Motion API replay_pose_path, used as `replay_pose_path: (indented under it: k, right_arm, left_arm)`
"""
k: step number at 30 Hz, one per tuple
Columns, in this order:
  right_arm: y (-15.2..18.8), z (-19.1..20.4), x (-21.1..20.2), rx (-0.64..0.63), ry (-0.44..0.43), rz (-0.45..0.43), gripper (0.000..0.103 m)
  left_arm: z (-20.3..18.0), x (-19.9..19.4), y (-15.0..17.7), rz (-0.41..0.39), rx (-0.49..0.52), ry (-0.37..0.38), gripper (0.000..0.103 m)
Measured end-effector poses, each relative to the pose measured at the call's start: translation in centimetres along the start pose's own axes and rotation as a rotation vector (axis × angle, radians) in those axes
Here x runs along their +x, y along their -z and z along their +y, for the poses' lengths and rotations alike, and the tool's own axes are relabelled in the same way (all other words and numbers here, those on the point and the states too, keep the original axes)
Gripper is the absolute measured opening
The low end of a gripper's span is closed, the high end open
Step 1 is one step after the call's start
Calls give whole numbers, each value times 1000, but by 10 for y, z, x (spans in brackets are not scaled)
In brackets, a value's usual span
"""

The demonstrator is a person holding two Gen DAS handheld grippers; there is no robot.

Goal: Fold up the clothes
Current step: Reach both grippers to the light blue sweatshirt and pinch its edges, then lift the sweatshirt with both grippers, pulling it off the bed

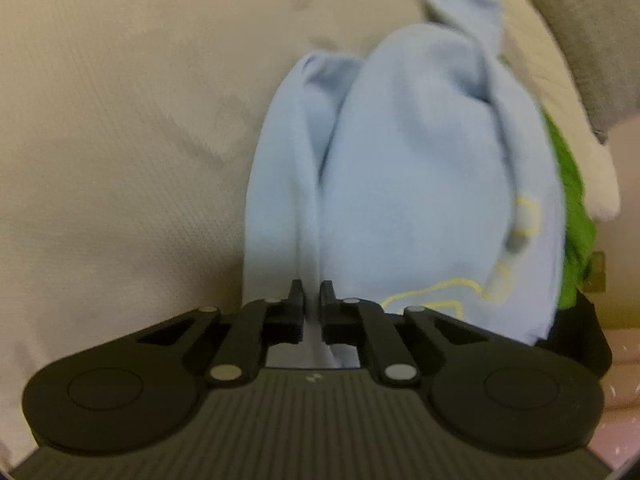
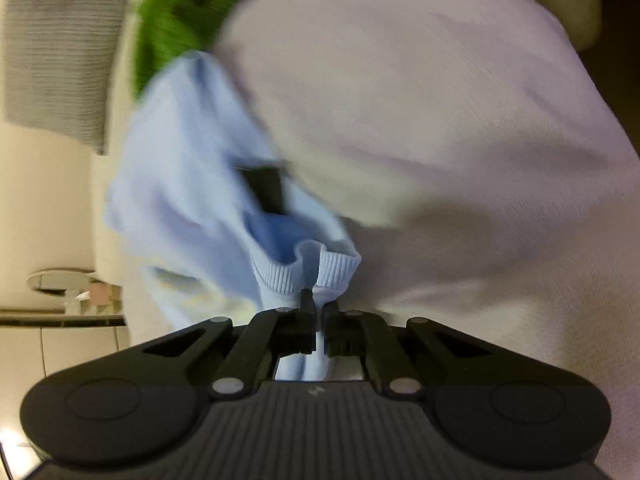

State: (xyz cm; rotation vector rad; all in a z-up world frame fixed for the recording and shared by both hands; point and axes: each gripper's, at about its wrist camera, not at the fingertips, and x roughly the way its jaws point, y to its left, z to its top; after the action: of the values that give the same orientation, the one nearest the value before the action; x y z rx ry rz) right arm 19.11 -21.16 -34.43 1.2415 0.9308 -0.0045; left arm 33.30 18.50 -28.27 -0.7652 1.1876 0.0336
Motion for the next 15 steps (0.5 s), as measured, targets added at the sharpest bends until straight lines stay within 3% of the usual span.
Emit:
replay_pose_path:
  k: [5, 9, 12, 15]
  right_arm:
    - [6, 55, -65, -214, -119, -86, 3]
    - [18, 95, -144, -378, -239, -145, 3]
    - [34, 89, -194, -421, -268, -145, 3]
    - [50, 78, -239, -429, -234, -166, 3]
  left_arm:
    - [-16, -61, 17, -62, 55, 74, 0]
    - [-25, -111, 47, -79, 129, 91, 0]
    - [-23, -133, 78, -66, 147, 108, 0]
    - [-20, -147, 113, -30, 152, 132, 0]
